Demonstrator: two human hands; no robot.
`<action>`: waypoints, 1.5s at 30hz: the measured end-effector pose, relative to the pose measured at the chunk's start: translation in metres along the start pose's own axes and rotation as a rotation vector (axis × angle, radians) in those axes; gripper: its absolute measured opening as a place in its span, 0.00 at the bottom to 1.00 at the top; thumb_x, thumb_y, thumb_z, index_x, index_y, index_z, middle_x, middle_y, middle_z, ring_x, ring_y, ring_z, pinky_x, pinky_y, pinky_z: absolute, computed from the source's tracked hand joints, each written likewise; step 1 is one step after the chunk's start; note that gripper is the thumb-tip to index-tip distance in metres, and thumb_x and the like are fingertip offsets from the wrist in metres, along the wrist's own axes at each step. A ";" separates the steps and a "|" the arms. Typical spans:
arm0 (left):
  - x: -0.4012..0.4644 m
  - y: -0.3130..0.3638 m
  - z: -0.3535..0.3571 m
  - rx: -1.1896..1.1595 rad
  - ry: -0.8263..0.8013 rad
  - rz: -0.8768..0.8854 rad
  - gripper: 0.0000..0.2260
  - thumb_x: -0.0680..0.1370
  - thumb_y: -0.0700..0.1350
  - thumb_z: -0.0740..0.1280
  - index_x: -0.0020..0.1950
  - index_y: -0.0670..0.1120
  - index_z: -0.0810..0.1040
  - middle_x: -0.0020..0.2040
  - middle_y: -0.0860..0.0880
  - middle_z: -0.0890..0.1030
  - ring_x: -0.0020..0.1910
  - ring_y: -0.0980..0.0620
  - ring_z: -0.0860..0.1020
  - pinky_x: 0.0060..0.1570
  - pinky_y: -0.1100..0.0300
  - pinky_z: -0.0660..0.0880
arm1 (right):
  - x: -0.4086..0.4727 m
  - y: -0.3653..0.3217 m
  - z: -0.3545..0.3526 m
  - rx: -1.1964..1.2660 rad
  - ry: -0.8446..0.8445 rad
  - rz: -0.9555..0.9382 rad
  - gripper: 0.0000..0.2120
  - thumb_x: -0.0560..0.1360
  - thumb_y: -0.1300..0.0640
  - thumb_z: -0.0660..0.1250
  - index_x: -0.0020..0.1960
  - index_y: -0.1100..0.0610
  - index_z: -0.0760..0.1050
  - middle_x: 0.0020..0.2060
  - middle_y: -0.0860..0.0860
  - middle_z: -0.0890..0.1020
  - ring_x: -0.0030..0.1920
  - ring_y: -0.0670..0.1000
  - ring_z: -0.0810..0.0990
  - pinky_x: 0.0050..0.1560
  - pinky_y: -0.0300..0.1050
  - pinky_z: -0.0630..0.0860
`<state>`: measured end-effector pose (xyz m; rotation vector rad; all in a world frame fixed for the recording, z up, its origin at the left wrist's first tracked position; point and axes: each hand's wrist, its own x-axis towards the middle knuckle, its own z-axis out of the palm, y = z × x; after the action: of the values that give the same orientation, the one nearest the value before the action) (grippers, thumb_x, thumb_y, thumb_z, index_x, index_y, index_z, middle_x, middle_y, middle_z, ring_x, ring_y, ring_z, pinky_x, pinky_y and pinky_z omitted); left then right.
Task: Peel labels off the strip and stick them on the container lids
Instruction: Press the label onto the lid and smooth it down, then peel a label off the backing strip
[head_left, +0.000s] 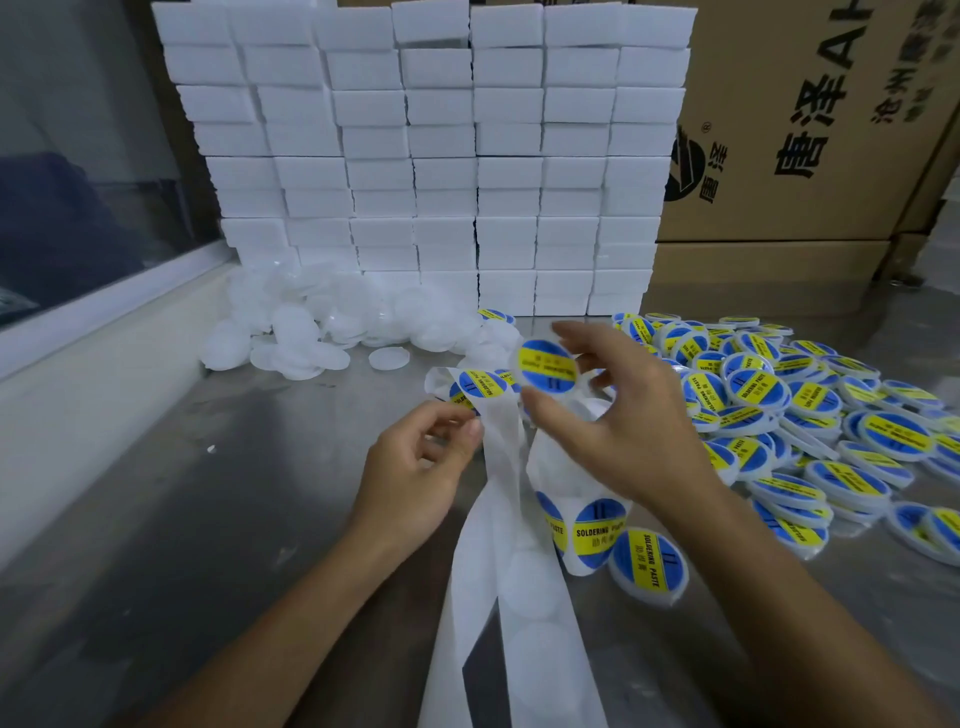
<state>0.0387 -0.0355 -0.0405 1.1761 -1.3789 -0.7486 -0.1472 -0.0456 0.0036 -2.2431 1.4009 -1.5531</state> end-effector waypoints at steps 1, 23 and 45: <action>0.000 -0.004 0.001 0.050 -0.020 0.004 0.03 0.77 0.47 0.70 0.46 0.55 0.81 0.40 0.57 0.83 0.37 0.56 0.79 0.40 0.59 0.76 | 0.003 0.007 -0.004 -0.025 0.024 0.054 0.19 0.70 0.47 0.74 0.58 0.51 0.78 0.48 0.43 0.80 0.49 0.44 0.78 0.50 0.40 0.75; 0.000 -0.013 0.006 0.184 -0.135 -0.017 0.16 0.72 0.53 0.72 0.59 0.51 0.80 0.49 0.55 0.82 0.44 0.67 0.77 0.39 0.77 0.69 | -0.003 0.013 0.003 -0.107 -0.140 0.151 0.10 0.75 0.54 0.69 0.56 0.53 0.79 0.44 0.43 0.83 0.49 0.48 0.81 0.54 0.51 0.76; -0.006 0.003 0.011 -0.198 -0.198 0.078 0.08 0.72 0.36 0.67 0.50 0.43 0.79 0.39 0.44 0.83 0.37 0.55 0.79 0.38 0.63 0.74 | -0.012 -0.005 0.021 -0.038 -0.180 -0.173 0.05 0.75 0.60 0.71 0.49 0.56 0.85 0.40 0.52 0.82 0.40 0.51 0.80 0.39 0.54 0.76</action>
<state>0.0271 -0.0309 -0.0419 0.9071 -1.4667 -0.9426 -0.1286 -0.0426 -0.0126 -2.5140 1.2286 -1.3372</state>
